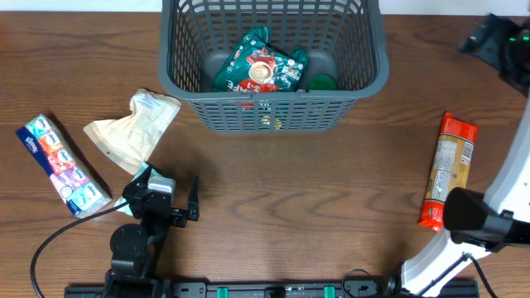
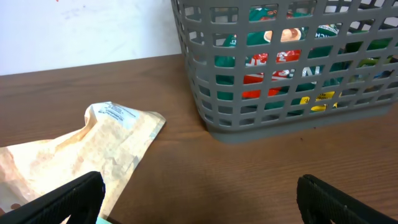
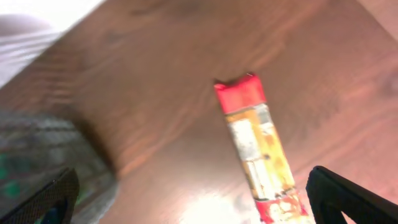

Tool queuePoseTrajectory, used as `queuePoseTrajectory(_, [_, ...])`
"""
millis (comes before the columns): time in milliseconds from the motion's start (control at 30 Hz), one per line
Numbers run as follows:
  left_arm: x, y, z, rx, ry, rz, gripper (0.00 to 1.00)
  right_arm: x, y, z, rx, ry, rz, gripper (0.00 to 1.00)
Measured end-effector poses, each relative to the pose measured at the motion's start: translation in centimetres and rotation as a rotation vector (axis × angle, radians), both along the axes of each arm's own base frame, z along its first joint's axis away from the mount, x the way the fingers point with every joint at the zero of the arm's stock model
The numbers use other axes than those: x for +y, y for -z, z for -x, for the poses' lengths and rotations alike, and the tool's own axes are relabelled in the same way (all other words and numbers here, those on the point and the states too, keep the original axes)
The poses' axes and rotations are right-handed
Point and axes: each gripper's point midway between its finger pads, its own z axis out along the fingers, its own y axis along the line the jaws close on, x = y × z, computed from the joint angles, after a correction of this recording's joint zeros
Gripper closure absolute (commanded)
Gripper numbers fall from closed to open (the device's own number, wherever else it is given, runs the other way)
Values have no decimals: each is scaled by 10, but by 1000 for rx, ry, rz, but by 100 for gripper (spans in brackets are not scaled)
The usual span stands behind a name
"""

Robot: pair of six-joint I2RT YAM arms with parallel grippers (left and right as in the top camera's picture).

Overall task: Pack container
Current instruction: 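Move the right gripper to the spaghetti pack and grasp it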

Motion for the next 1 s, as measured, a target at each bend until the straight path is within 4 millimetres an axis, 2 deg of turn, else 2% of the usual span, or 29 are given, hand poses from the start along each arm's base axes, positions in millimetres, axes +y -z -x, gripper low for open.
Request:
queuePoseTrajectory(100, [0, 0, 0, 0, 0, 0, 2, -14, 19, 8, 62, 15, -36, 1])
queuePoseTrajectory(200, [0, 0, 0, 0, 0, 0, 1, -21, 49, 21, 170, 14, -79, 1])
queuePoseTrajectory(300, [0, 0, 0, 0, 0, 0, 2, -23, 93, 41, 323, 21, -140, 1])
queuePoseTrajectory(433, [0, 0, 0, 0, 0, 0, 1, -28, 136, 55, 436, 26, -168, 1])
queuePoseTrajectory(733, [0, 0, 0, 0, 0, 0, 1, -39, 225, 70, 528, -24, -182, 1])
queuePoseTrajectory(1000, [0, 0, 0, 0, 0, 0, 2, -46, 280, 87, 544, -59, -183, 1])
